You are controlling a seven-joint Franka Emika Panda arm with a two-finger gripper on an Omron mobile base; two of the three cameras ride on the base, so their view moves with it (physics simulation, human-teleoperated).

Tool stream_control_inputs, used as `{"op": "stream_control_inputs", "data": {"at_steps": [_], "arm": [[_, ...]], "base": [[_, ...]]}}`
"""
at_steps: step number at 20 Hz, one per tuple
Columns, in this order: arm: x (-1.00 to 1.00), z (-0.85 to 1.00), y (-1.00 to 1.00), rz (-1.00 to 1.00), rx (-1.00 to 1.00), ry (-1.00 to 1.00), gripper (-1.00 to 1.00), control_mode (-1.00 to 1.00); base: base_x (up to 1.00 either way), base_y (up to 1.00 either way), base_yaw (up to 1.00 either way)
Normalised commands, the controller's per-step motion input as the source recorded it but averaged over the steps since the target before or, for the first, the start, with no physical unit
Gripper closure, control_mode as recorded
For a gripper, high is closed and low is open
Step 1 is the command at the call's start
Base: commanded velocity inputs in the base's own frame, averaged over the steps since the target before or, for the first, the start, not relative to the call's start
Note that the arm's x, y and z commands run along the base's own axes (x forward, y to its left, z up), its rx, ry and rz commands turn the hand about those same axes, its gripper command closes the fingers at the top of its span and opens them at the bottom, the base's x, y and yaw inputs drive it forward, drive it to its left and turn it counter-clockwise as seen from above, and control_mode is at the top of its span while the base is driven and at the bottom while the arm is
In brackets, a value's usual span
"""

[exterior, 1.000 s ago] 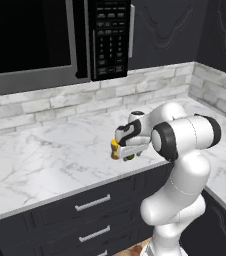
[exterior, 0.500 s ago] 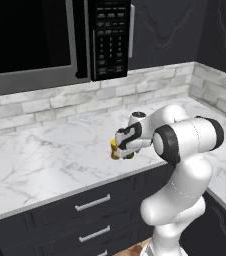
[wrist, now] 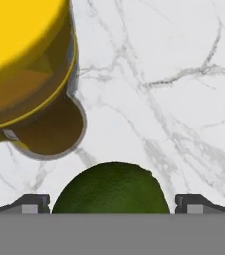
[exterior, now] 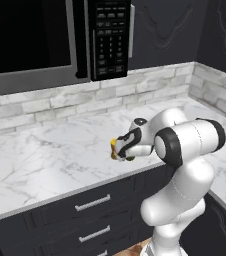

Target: Place the onion and lime inside the fridge drawer. Close the drawer after placing the vegetables.

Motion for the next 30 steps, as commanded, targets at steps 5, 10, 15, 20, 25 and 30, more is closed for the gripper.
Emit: {"op": "stream_control_inputs", "data": {"at_steps": [5, 10, 15, 20, 25, 30], "arm": [[-0.07, -0.28, 0.01, 0.07, -0.01, -0.06, 1.00, -1.00], [-0.06, -0.23, 0.00, 0.04, -0.01, -0.03, 1.00, -1.00], [-0.28, 0.09, -0.11, 0.01, 0.00, -0.11, 1.00, -1.00], [-0.36, 0.58, -0.07, 0.00, -0.01, -0.13, 1.00, -1.00], [-0.51, 0.84, -0.03, 0.00, -0.03, -0.09, 1.00, -1.00], [-0.57, 0.85, -0.03, -0.07, -0.05, -0.02, 1.00, -1.00]], "base": [[0.00, 0.00, 0.00], [0.00, 0.00, 0.00], [0.00, 0.00, 0.00], [0.00, 0.00, 0.00], [0.00, 0.00, 0.00], [0.00, 0.00, 0.00]]}}
